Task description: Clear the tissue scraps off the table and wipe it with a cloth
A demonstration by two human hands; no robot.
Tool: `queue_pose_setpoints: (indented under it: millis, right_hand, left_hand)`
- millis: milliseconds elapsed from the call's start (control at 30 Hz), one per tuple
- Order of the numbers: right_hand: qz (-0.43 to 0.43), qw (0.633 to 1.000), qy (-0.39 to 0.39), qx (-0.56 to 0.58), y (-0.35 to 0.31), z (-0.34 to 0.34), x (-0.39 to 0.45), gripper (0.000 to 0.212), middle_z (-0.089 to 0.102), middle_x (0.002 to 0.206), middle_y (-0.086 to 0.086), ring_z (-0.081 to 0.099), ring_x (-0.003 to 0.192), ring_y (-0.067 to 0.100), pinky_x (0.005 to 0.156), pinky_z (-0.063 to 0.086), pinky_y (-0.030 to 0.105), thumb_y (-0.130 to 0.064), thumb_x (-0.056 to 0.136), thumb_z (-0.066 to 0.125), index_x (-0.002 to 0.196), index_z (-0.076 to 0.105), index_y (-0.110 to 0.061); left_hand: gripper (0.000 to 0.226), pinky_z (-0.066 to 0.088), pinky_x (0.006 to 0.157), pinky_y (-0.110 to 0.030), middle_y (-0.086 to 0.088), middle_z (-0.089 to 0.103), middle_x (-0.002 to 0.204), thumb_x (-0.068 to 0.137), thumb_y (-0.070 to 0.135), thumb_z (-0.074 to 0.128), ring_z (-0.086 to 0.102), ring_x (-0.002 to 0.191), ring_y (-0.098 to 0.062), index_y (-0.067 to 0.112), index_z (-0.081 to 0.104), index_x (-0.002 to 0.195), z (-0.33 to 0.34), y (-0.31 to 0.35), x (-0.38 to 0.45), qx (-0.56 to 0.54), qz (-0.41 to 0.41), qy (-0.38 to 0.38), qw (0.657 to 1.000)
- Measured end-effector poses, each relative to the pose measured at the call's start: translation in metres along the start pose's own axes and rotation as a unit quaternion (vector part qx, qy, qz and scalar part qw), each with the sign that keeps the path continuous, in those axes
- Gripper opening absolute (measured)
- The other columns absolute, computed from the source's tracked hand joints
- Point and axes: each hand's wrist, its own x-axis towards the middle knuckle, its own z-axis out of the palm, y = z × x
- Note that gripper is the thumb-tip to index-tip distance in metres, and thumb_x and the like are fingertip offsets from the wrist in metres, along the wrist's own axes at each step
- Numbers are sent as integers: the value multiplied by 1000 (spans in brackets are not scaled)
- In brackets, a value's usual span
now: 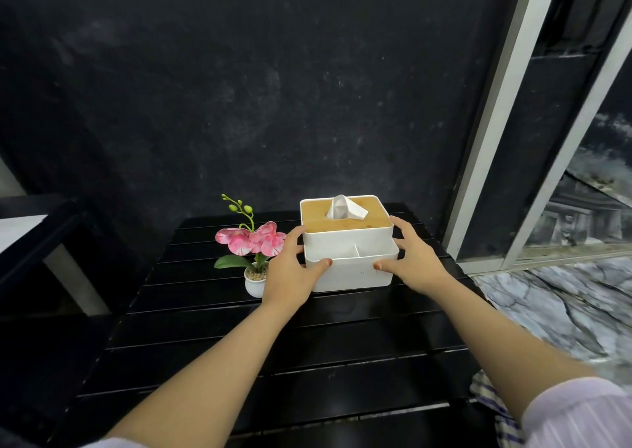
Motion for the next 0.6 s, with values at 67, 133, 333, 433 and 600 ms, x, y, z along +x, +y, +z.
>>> queue_pose_setpoints:
  millis: [67,133,333,433,600]
  right_hand:
    - [-1,1000,0,3,0,1,-1,84,47,140,0,43,129,23,104,41,46,-15,76,73,140,22,-31]
    - [-2,1000,1,3,1,1,-1,84,46,141,0,42,130,23,104,40,47,-15,76,73,141,21,-31]
    - [8,1000,-14,-2,0,1,-2,88,43,143,2,42,131,27,105,39,47,-17,76,73,142,16,-31]
    - [26,1000,-15,-3,0,0,-9,100,31,152,6,40,133,32,108,35,49,-21,76,74,146,3,-30]
    - [40,997,24,-56,-4,-17,-36,90,27,154,5,44,130,31,104,39,44,-27,77,72,145,13,-29]
  left_hand:
    - [71,51,92,-39,-2,60,125,76,29,74,56,112,-18,32,35,136,0,0,0,2,-1,-1,1000]
    - [72,50,92,-37,-1,60,125,76,30,74,55,113,-17,32,34,136,1,-1,0,2,0,-2,1000]
    - [72,50,95,-41,0,60,126,78,28,73,57,112,-18,32,33,138,-4,-1,-1,-2,5,-17,1000]
    - [81,52,90,-37,4,58,124,77,31,73,65,97,-18,36,25,142,-11,0,-10,13,3,-46,999]
    - [82,44,76,-15,16,49,116,78,39,70,63,90,-10,48,19,141,-37,0,-53,40,13,-63,997]
